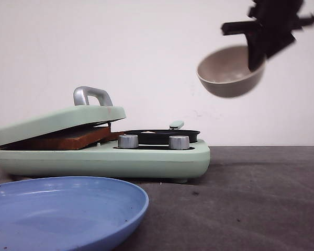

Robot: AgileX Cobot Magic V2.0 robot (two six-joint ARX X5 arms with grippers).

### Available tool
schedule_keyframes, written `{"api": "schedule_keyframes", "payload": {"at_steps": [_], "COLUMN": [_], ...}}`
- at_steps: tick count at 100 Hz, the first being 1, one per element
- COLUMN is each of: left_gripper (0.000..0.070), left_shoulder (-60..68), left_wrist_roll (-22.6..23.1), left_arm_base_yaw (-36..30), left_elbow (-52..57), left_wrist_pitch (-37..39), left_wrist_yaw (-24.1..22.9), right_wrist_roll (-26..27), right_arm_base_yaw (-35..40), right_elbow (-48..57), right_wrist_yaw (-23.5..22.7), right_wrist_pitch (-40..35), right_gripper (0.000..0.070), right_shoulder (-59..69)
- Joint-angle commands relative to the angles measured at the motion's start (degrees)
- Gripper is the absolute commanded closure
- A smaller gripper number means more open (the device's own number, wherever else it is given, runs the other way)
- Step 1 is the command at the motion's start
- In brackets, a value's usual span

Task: Make breakfast with bread and shrimp
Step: 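Carry the emptied bowl back and lower it onto the table with right gripper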

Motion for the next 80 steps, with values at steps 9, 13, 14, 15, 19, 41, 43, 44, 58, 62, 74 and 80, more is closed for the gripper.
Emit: {"api": "schedule_keyframes", "payload": {"at_steps": [9, 13, 14, 15, 19, 41, 43, 44, 58, 62, 74, 80], "left_gripper": [0.0191, 0.0191, 0.0191, 0.0191, 0.0191, 0.0191, 0.0191, 0.0191, 0.0191, 0.0191, 0.0191, 0.0191], "left_shoulder": [0.1, 0.1, 0.1, 0.1, 0.1, 0.1, 0.1, 0.1, 0.1, 0.1, 0.1, 0.1], "left_wrist_roll": [-1.7, -1.8, -1.9, -1.9, -2.0, -2.0, -2.0, -2.0, -2.1, -2.1, -2.2, -2.2], "left_arm_base_yaw": [-0.2, -0.2, -0.2, -0.2, -0.2, -0.2, -0.2, -0.2, -0.2, -0.2, -0.2, -0.2], "left_elbow": [0.3, 0.3, 0.3, 0.3, 0.3, 0.3, 0.3, 0.3, 0.3, 0.3, 0.3, 0.3], "left_wrist_pitch": [0.7, 0.7, 0.7, 0.7, 0.7, 0.7, 0.7, 0.7, 0.6, 0.6, 0.6, 0.6], "left_wrist_yaw": [-0.1, -0.1, -0.1, -0.1, -0.1, -0.1, -0.1, -0.1, -0.1, -0.1, -0.1, -0.1], "right_wrist_roll": [5.1, 5.1, 5.1, 5.1, 5.3, 5.4, 5.4, 5.4, 5.1, 4.5, 4.0, 4.0], "right_arm_base_yaw": [-5.6, -6.8, -7.1, -7.4, -8.5, -11.0, -11.0, -11.0, -11.0, -11.0, -11.0, -11.3], "right_elbow": [1.2, 1.2, 1.2, 1.2, 1.2, 1.1, 1.1, 1.1, 1.1, 1.1, 1.1, 1.1], "right_wrist_yaw": [-8.0, -8.2, -8.2, -8.3, -9.6, -16.7, -16.9, -17.1, -18.4, -18.4, -18.3, -18.4], "right_wrist_pitch": [-4.4, -5.1, -5.3, -5.5, -6.0, -6.6, -6.5, -6.6, -6.9, -6.7, -6.4, -6.5], "right_gripper": [0.0697, 0.0697, 0.0697, 0.0697, 0.0697, 0.0697, 0.0697, 0.0697, 0.0697, 0.0697, 0.0697, 0.0697], "right_shoulder": [1.2, 1.2, 1.2, 1.2, 1.3, 4.3, 4.7, 4.9, 8.5, 9.4, 12.1, 13.6]}}
